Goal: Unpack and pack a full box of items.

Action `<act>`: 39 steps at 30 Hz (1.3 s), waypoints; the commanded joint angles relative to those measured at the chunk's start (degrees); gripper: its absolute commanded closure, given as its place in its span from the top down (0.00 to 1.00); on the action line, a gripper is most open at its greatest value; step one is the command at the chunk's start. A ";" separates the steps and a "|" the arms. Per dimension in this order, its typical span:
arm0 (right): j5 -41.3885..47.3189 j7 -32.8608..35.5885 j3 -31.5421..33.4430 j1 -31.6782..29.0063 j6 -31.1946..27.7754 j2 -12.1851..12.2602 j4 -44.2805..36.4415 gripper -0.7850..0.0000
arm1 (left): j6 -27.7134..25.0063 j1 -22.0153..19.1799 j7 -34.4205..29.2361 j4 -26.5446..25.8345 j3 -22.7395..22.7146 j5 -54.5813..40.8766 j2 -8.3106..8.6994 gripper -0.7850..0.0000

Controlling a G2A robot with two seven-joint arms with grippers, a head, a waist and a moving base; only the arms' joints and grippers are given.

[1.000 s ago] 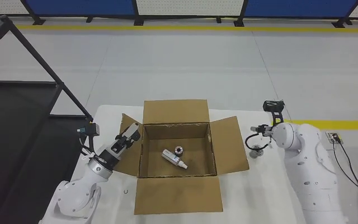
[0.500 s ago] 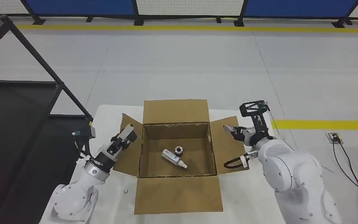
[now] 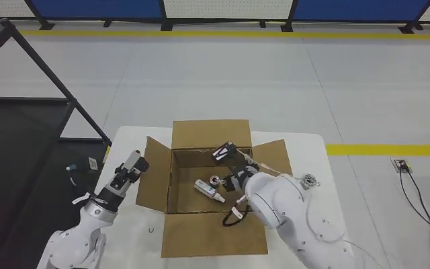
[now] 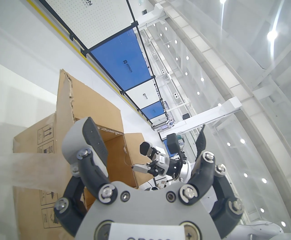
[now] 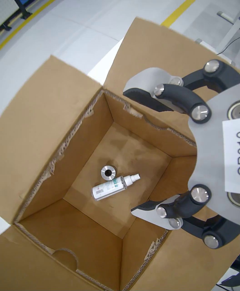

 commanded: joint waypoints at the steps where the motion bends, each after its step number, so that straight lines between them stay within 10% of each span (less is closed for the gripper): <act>1: 1.54 -0.40 -2.96 2.64 0.04 -1.18 5.17 1.00 | -0.11 0.24 0.03 -0.07 -0.27 -0.18 0.03 1.00; 21: 14.15 -14.73 -14.15 15.81 7.58 -12.65 41.76 1.00 | 0.42 -0.44 -0.70 0.08 -0.38 -0.16 0.23 1.00; 39: 18.38 -18.90 -15.92 19.93 4.99 -19.15 57.59 0.84 | 0.69 -1.26 -0.84 0.56 -0.20 -0.05 0.37 1.00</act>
